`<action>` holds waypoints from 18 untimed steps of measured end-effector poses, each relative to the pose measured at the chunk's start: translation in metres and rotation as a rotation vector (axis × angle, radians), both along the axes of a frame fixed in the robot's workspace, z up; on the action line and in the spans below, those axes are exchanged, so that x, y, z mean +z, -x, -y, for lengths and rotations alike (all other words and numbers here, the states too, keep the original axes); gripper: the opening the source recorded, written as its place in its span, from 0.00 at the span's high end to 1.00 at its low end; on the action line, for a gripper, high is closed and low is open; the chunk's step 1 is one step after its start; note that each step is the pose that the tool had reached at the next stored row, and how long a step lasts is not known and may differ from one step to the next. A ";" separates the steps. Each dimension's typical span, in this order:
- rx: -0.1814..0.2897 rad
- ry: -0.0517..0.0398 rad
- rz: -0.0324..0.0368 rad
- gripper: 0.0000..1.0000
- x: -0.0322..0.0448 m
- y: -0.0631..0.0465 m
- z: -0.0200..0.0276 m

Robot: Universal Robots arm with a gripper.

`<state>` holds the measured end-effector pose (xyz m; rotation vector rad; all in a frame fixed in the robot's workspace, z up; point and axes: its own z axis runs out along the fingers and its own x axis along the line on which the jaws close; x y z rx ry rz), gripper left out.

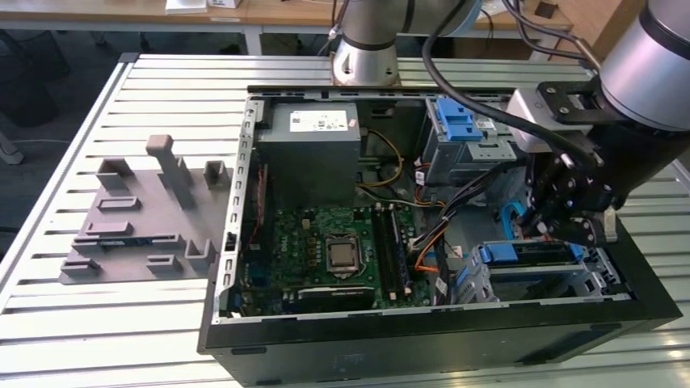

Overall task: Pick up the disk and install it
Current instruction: 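Insert the second disk wire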

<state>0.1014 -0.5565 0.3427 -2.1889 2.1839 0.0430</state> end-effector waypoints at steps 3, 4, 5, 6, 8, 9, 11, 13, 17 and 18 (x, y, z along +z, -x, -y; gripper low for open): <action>0.000 0.0000 0.0000 0.84 -0.0007 0.000 0.0018; 0.000 0.0000 0.0000 0.84 -0.0009 0.000 0.0026; 0.000 0.0000 0.0000 0.84 -0.0011 0.000 0.0035; 0.000 0.0001 0.0000 0.84 -0.0013 0.000 0.0044; 0.000 -0.0001 0.0000 0.84 -0.0016 0.000 0.0059; 0.000 -0.0001 0.0000 0.84 -0.0018 0.000 0.0064; 0.000 0.0001 0.0000 0.84 -0.0022 0.000 0.0074; 0.000 -0.0001 0.0000 0.84 -0.0030 0.000 0.0079; 0.000 -0.0001 0.0000 0.84 -0.0041 -0.001 0.0086; 0.000 0.0000 0.0000 0.84 -0.0044 -0.001 0.0089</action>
